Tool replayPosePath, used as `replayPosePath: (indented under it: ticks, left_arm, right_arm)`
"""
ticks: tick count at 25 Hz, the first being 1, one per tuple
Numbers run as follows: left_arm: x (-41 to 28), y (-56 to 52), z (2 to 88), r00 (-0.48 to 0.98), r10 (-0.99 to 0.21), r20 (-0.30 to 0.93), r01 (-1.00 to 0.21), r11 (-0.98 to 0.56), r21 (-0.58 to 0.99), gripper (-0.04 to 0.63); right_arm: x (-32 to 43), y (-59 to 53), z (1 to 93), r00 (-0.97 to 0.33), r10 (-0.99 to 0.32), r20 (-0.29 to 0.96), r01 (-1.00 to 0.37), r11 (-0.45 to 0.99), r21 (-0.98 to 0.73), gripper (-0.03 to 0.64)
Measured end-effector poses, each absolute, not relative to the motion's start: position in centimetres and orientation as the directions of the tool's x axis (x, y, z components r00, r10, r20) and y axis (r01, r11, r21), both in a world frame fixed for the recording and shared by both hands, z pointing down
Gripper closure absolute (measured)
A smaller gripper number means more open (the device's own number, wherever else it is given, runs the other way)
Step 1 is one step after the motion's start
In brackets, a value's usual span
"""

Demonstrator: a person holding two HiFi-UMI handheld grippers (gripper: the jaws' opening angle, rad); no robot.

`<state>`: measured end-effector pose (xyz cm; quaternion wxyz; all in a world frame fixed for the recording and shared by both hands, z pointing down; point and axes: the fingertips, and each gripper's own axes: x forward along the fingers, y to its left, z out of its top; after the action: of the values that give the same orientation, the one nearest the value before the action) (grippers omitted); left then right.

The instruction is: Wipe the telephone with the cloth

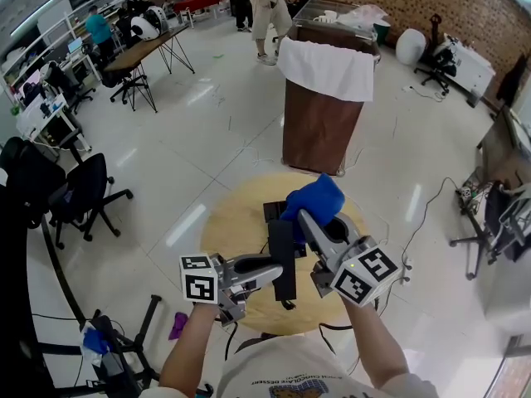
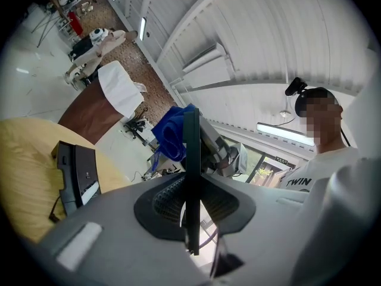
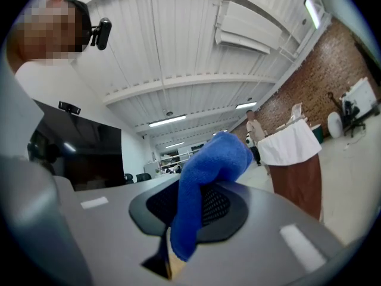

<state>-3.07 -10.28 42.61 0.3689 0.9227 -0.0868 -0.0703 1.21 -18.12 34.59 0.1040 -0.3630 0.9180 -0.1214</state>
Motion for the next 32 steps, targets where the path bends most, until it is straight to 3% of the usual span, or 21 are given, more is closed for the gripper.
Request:
replayPosePath:
  ticks: [13,32]
  left_arm:
    - [-5.5,-16.5,51.7,0.944,-0.33,0.003,-0.208,-0.588,0.781,0.532]
    - [-7.1,-23.6,63.5,0.925,-0.351,0.147,-0.301,-0.437,0.848,0.532]
  right_arm:
    - [2.2,-16.0,35.1,-0.623,-0.78,-0.056,-0.776,0.625,-0.081,0.555]
    - [1.8,-16.4,39.6,-0.551,-0.83,0.085,-0.834,0.55,-0.04,0.555]
